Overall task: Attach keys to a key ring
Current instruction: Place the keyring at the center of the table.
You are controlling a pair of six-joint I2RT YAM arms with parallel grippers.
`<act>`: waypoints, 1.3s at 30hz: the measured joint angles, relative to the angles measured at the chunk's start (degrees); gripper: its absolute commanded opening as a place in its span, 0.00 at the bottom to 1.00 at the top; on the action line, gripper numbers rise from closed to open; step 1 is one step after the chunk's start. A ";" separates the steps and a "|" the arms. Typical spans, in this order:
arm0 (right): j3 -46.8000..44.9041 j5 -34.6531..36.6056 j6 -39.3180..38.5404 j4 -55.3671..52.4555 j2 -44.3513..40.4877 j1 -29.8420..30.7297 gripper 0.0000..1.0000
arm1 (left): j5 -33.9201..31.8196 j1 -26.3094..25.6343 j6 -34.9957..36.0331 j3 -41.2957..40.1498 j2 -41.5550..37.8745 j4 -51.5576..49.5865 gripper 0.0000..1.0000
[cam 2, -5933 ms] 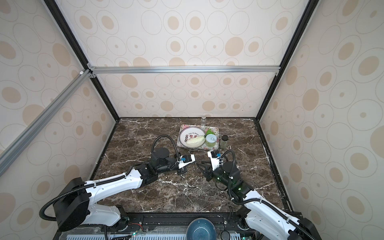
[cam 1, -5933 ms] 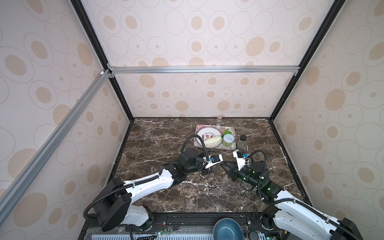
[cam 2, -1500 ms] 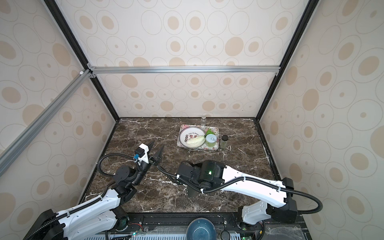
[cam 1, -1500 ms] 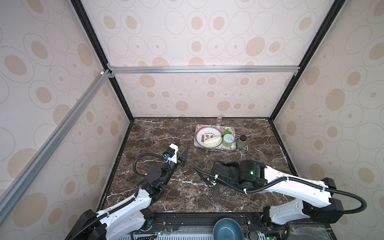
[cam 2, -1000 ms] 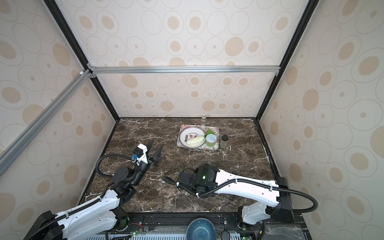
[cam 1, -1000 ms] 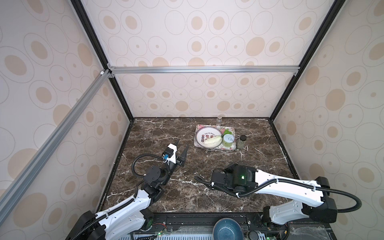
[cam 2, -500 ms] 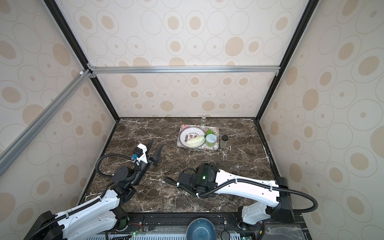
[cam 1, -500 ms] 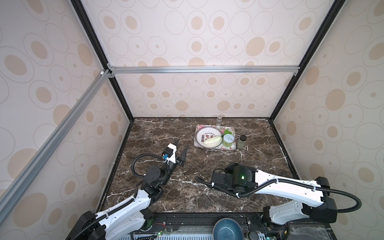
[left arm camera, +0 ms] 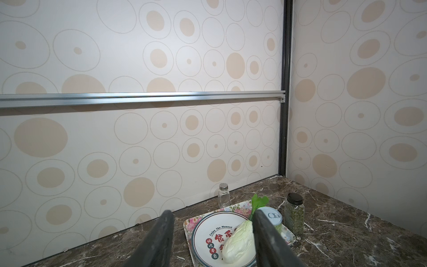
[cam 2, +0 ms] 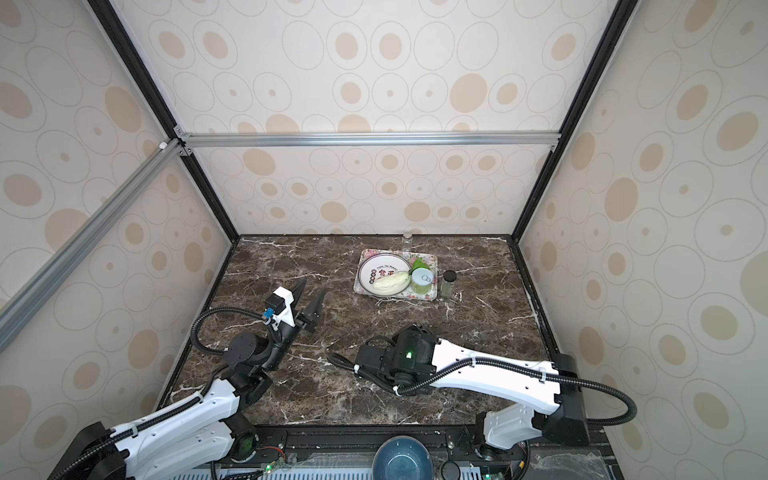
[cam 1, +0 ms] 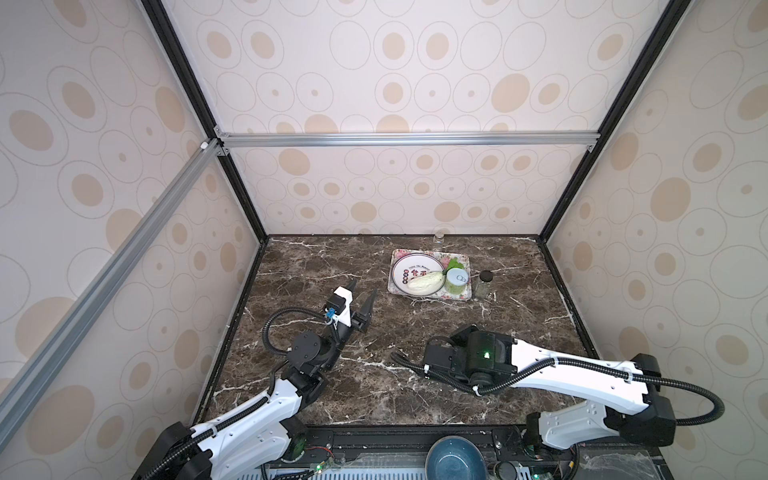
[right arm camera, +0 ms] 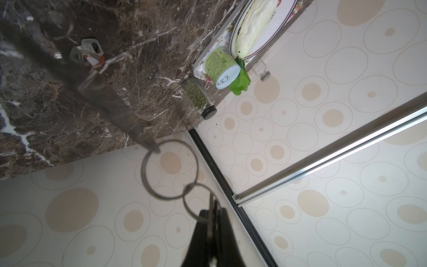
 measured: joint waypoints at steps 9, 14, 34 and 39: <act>-0.83 2.21 -4.04 7.32 -1.73 0.00 0.00 | 0.02 0.24 -0.04 -0.09 0.00 0.00 0.55; -0.83 1.86 -4.28 9.22 -2.23 0.00 0.00 | 0.17 0.28 -0.26 -0.17 -0.35 0.00 0.54; 1.73 -4.81 3.13 13.00 -5.42 0.02 0.00 | 0.39 0.79 -0.70 -0.59 -1.77 0.00 0.55; 6.05 -7.65 11.32 15.56 -3.74 0.00 0.00 | 0.15 0.90 -0.87 -0.81 -2.67 0.00 0.59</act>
